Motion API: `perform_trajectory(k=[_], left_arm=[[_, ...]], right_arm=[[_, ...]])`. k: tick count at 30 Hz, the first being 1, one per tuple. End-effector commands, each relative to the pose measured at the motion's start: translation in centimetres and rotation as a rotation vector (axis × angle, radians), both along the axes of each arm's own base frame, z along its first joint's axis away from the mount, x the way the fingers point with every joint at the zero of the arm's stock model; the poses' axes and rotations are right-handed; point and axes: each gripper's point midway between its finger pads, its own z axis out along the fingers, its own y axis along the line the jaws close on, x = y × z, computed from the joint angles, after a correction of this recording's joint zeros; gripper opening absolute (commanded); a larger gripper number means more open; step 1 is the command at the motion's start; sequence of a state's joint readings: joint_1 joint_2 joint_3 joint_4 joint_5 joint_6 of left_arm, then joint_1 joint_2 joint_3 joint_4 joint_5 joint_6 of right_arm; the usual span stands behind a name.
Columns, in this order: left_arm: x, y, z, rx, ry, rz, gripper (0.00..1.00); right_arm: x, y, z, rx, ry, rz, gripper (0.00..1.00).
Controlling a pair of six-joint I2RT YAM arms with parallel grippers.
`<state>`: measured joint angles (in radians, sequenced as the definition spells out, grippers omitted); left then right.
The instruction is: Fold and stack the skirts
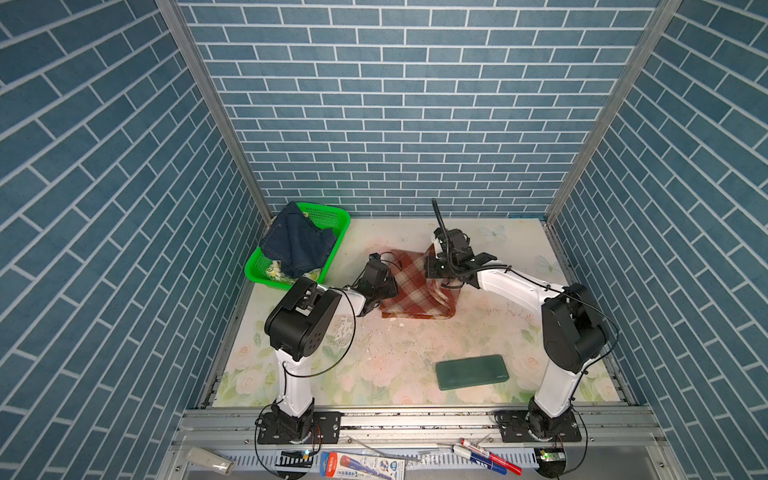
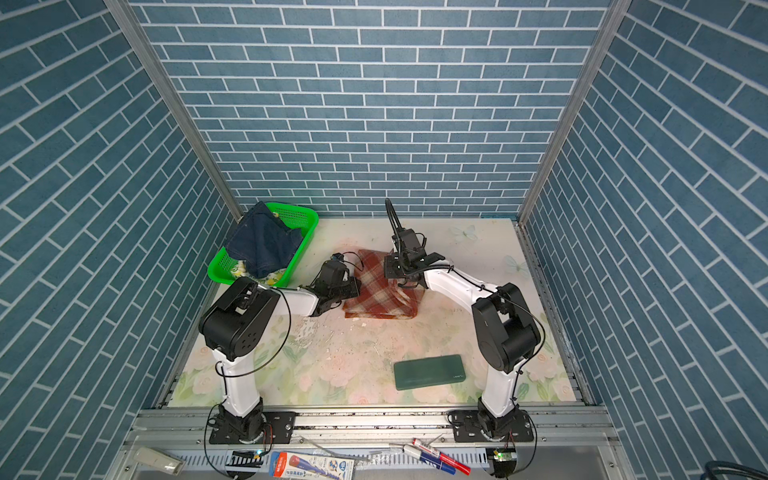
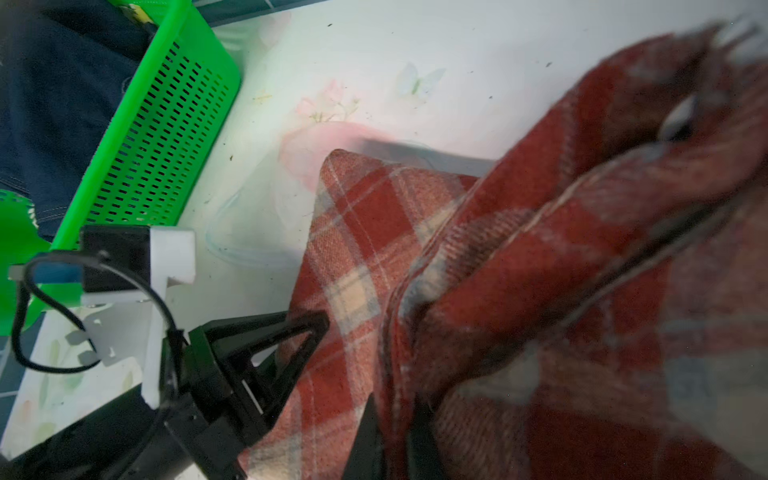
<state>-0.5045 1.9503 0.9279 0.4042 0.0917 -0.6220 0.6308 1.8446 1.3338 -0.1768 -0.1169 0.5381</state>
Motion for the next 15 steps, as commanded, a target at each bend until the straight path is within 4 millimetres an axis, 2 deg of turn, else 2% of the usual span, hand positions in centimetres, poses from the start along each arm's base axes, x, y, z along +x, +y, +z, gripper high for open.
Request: perform_trajectory(k=[1,7,15], left_arm=[[-5.2,1.6,-5.8,0.093,0.221,-0.022,0.2],[-5.5,1.8,-5.8,0.089,0.215,-0.014,0.19],[-5.5,1.8,-5.7,0.074,0.208,-0.008,0.18]], right_arm=[[0.9,4.2,2.7,0.185,0.002,0.013,0.0],[0.1,7.5,2.6,0.234,0.03,0.062,0.0],[-1.3,9.1,2.2,0.274,0.072,0.091,0.0]])
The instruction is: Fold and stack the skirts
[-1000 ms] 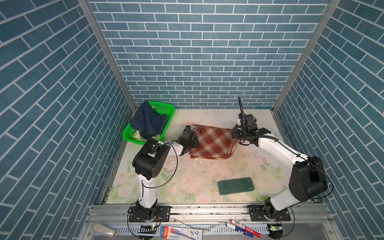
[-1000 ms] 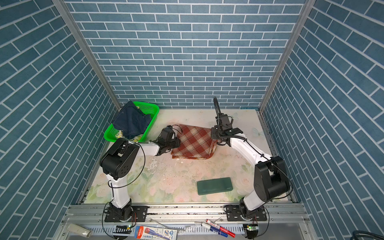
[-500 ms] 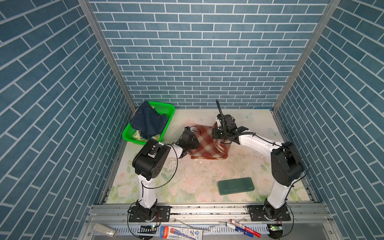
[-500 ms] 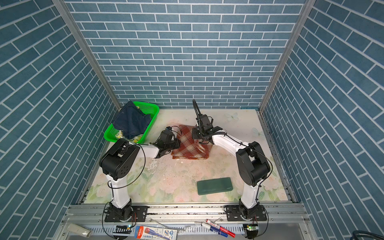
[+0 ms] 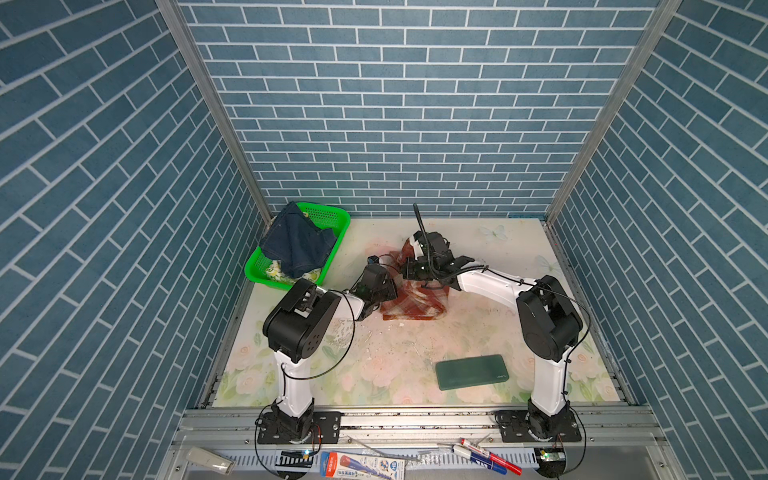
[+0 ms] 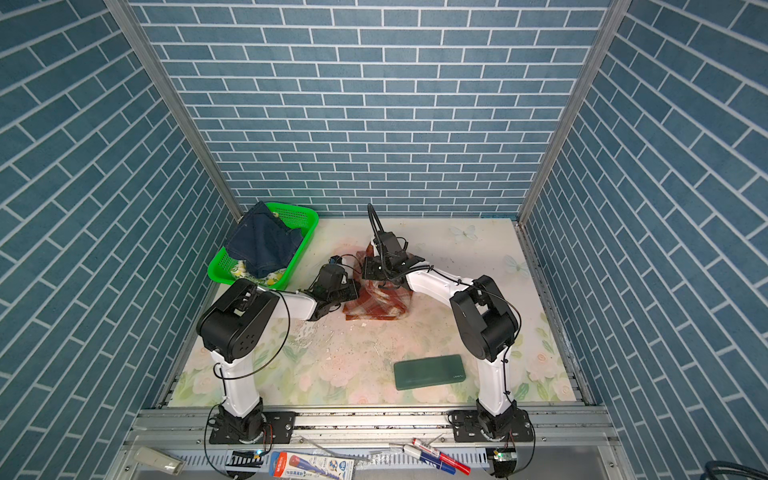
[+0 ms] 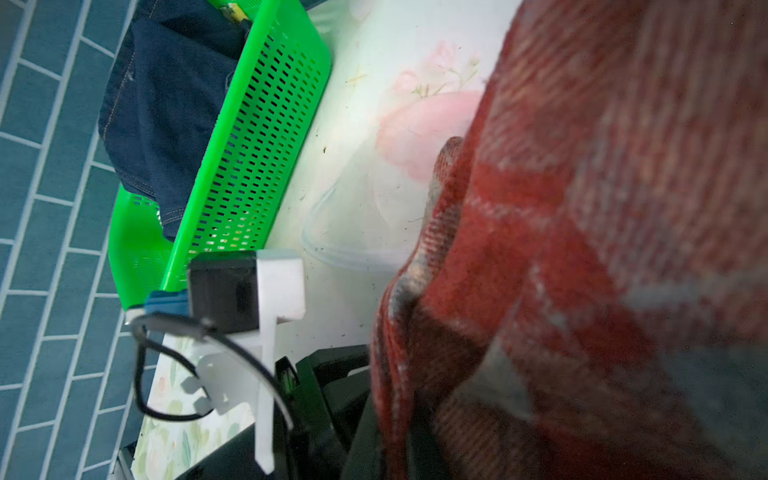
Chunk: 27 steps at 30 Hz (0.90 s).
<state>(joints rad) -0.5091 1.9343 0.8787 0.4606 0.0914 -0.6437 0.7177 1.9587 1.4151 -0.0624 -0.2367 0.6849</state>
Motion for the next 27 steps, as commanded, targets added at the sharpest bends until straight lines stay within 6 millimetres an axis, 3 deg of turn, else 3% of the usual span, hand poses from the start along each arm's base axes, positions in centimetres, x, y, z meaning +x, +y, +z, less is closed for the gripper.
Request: perform_trajectory(k=[1,4,10,13,20,27], left_arm=[[-4.8,1.7,-5.6,0.097,0.217,-0.018,0.18],[-4.8,1.7,-5.5,0.095,0.214,-0.018,0.18],[-4.9,1.8,-5.3,0.089,0.207,-0.015,0.18],[-5.0,1.8,-5.3,0.091,0.206,-0.014,0.17],[-5.0,1.9,-5.3,0.091,0.207,-0.015,0.18],[-5.1,1.7,-5.3,0.083,0.207,-0.02,0.17]], right_arm=[[0.0,1.9,2.2,0.096,0.006,0.013,0.0],[-0.2,1.8,2.4,0.097,0.009,0.016,0.02],[0.3,0.0,3.8,0.027,-0.039,-0.031,0.3],[0.9,-1.1,4.2,-0.009,-0.054,-0.06,0.37],[2.3,-3.0,5.3,-0.015,-0.075,-0.12,0.45],[4.3,-7.9,5.5,-0.092,-0.09,-0.239,0.45]])
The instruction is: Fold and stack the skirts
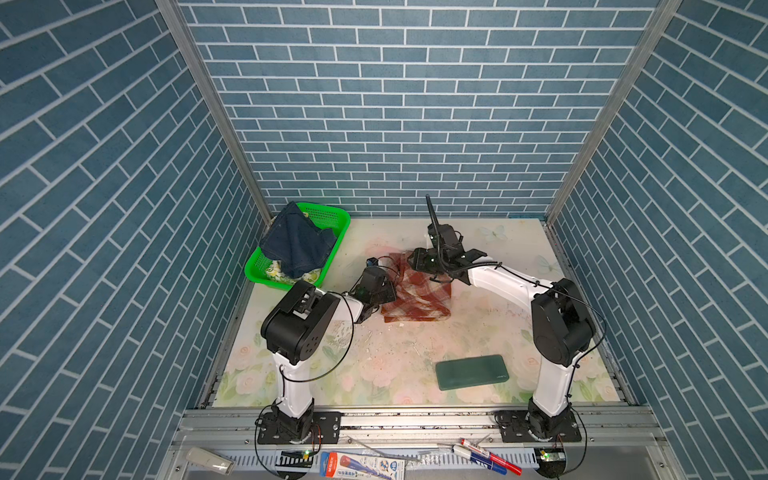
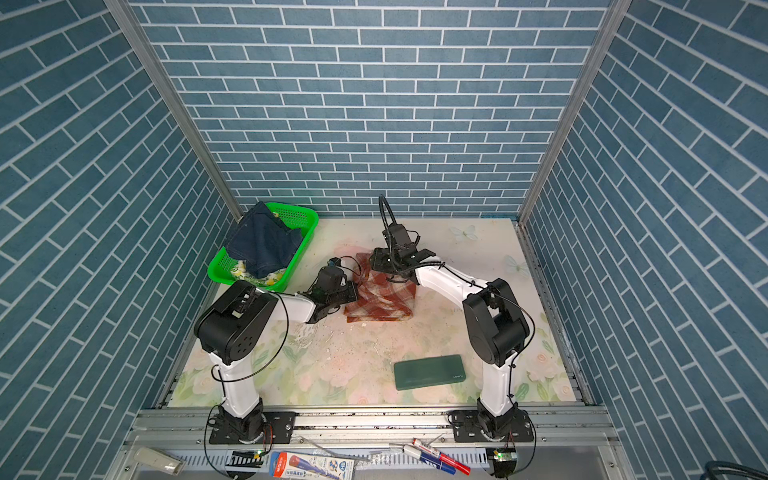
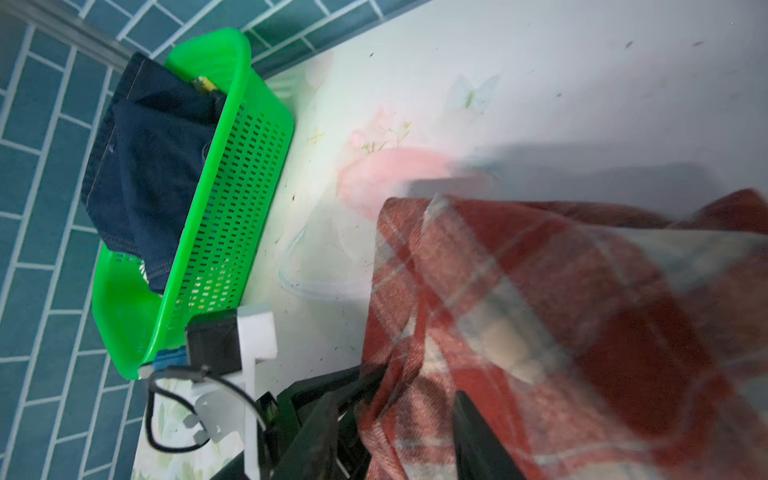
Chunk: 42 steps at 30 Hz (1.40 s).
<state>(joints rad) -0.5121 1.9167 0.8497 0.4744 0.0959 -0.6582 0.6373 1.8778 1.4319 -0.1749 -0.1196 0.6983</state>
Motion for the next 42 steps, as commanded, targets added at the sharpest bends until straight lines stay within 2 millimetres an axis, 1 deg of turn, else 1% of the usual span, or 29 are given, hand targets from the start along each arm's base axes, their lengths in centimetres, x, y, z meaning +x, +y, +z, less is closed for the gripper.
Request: perform_trajectory(k=[1,5,10,13,15,18,20,22,25,28,32,34,36,40,42], left_arm=[[-4.5,1.5,-5.4,0.09,0.203,-0.024,0.17],[-4.8,0.8,-5.5,0.069,0.201,-0.039,0.17],[-5.7,-1.3,-5.6,0.06,0.203,-0.082,0.18],[-6.3,-3.2,-5.9,0.061,0.207,-0.133,0.21],[-6.6,-4.1,-6.1,0.055,0.214,-0.159,0.28],[-6.8,-3.8,-5.6,0.067,0.204,-0.163,0.4],[-6.9,-3.0,-5.1,0.094,0.193,-0.159,0.49],[-7.2,-2.2,-4.6,0.109,0.185,-0.151,0.55],[-7.4,-1.0,-4.2,0.119,0.184,-0.133,0.6],[-7.4,-0.1,-3.7,0.101,0.191,-0.115,0.6],[-6.8,0.8,-2.0,0.027,0.176,-0.087,0.59],[-6.3,1.0,-0.7,-0.012,0.162,-0.081,0.58],[-5.8,0.8,0.8,-0.051,0.143,-0.081,0.57],[-4.4,-0.4,4.3,-0.115,0.087,-0.097,0.55],[-3.6,-1.0,5.7,-0.135,0.065,-0.107,0.55]], right_arm=[[1.2,-3.0,2.7,-0.055,-0.062,-0.072,0.45],[1.1,-6.1,2.6,-0.145,-0.09,-0.116,0.47],[0.7,-8.6,1.9,-0.183,-0.074,-0.112,0.49],[0.4,-9.7,1.7,-0.208,-0.082,-0.114,0.51],[0.2,-10.4,1.7,-0.23,-0.086,-0.115,0.52],[-0.1,-11.0,1.5,-0.269,-0.089,-0.106,0.53],[-0.4,-11.2,1.4,-0.292,-0.088,-0.088,0.54],[-0.5,-11.4,1.0,-0.331,-0.087,-0.071,0.55],[-0.6,-11.3,0.4,-0.389,-0.093,-0.051,0.56],[-0.8,-10.7,-0.1,-0.438,-0.093,-0.032,0.56],[-0.8,-10.4,-0.8,-0.441,-0.086,-0.025,0.56],[-0.8,-10.5,-1.1,-0.453,-0.083,-0.027,0.56],[-0.9,-10.7,-1.5,-0.464,-0.078,-0.032,0.56],[-1.1,-10.9,-2.1,-0.462,-0.07,-0.032,0.56],[-1.2,-11.1,-2.5,-0.461,-0.064,-0.036,0.56]])
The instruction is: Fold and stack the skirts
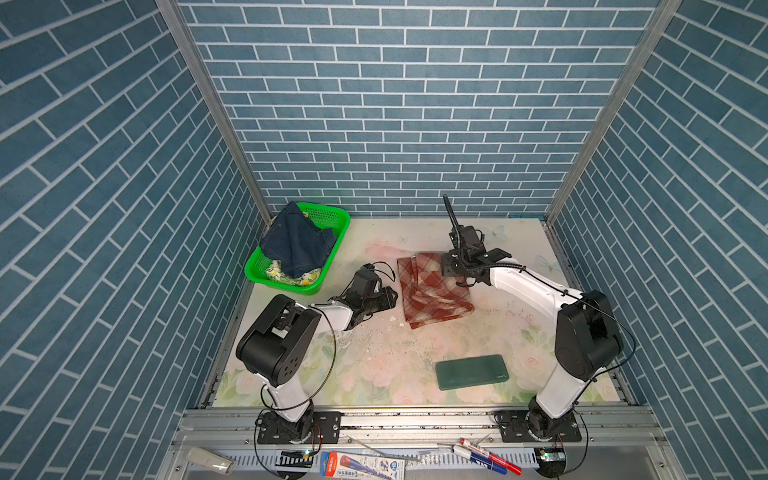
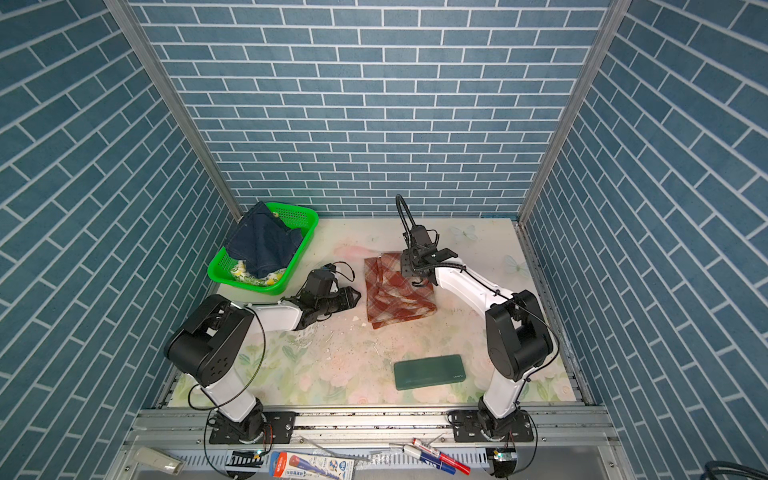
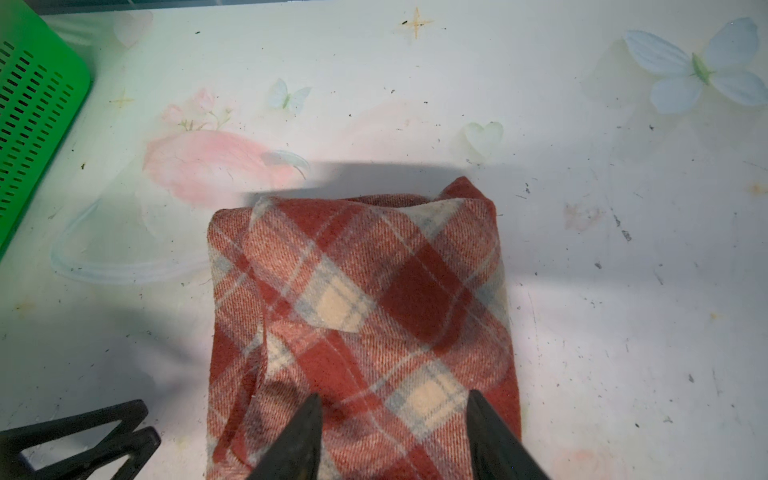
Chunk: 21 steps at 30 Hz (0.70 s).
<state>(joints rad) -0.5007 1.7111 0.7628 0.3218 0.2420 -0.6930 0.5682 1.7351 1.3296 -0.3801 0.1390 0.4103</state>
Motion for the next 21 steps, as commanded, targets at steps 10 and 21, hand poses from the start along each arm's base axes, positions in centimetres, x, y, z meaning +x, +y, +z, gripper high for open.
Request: perform_trajectory(k=[10,21], left_arm=[[4.3,-3.4,3.6,-0.009,-0.075,-0.093,0.6],[6.5,-5.6,0.6,0.011,-0.079,-0.174,0.7]], right_arm=[[-1.3,-2.0,-3.7,0.034,0.065,-0.029,0.56],[-1.7,-3.5,-3.0,0.09,0.037,-0.052,0.58]])
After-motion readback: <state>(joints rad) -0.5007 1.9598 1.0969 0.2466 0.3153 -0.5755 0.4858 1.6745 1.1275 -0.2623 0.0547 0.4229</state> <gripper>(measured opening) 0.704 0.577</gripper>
